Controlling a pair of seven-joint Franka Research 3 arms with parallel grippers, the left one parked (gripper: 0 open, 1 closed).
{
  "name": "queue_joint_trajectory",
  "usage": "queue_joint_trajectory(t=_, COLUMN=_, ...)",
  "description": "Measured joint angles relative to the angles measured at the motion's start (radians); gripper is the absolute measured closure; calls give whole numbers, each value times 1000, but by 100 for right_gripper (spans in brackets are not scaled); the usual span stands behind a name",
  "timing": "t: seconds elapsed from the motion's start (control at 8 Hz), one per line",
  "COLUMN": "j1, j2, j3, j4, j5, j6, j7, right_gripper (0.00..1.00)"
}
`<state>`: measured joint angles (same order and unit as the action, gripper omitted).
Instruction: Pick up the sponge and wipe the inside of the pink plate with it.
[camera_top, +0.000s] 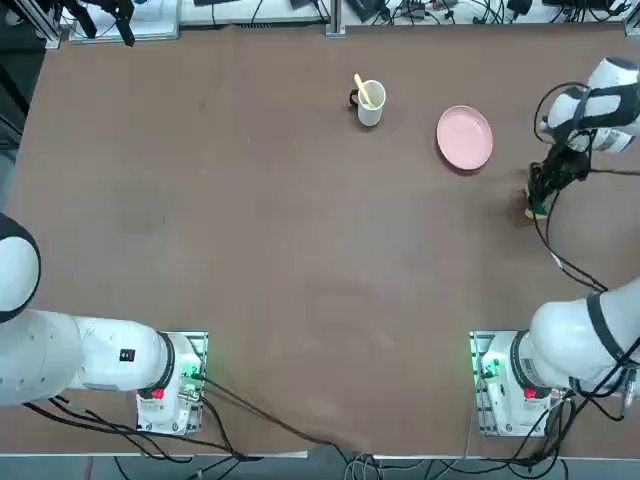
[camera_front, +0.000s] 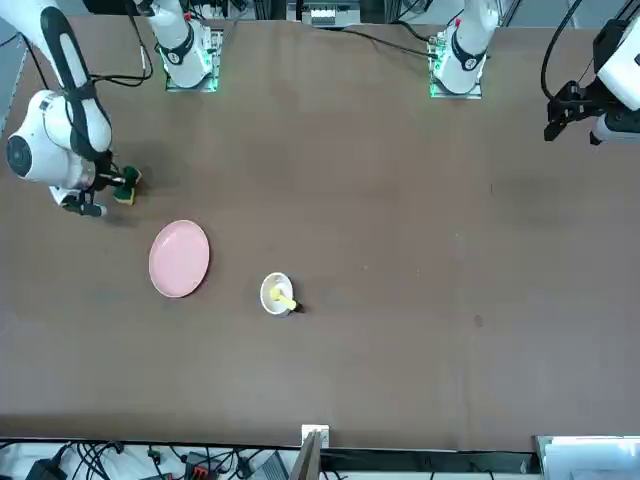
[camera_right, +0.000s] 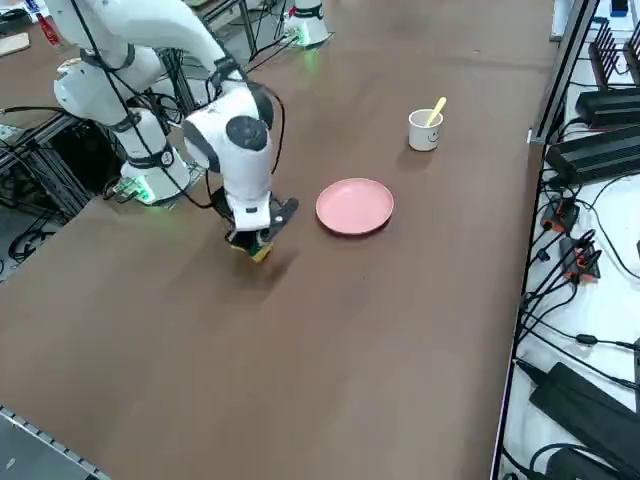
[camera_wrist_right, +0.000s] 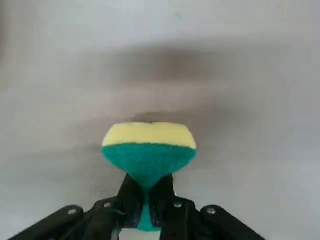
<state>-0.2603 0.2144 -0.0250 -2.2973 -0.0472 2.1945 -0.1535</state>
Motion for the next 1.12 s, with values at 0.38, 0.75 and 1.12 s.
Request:
queue_joint_trajectory(t=0.38, j1=144, j2=0, j3=40, j4=210, j5=80, j6=-194, j7=104, right_gripper=92)
queue_joint_trajectory(t=0.75, j1=265, j2=129, j3=43, j4=357, j5=84, j6=-198, j7=311, right_gripper=92)
queue_joint_trajectory(t=1.12, j1=354, j2=306, j3=43, j4=535, j5=84, j6=-195, j7=438, right_gripper=92)
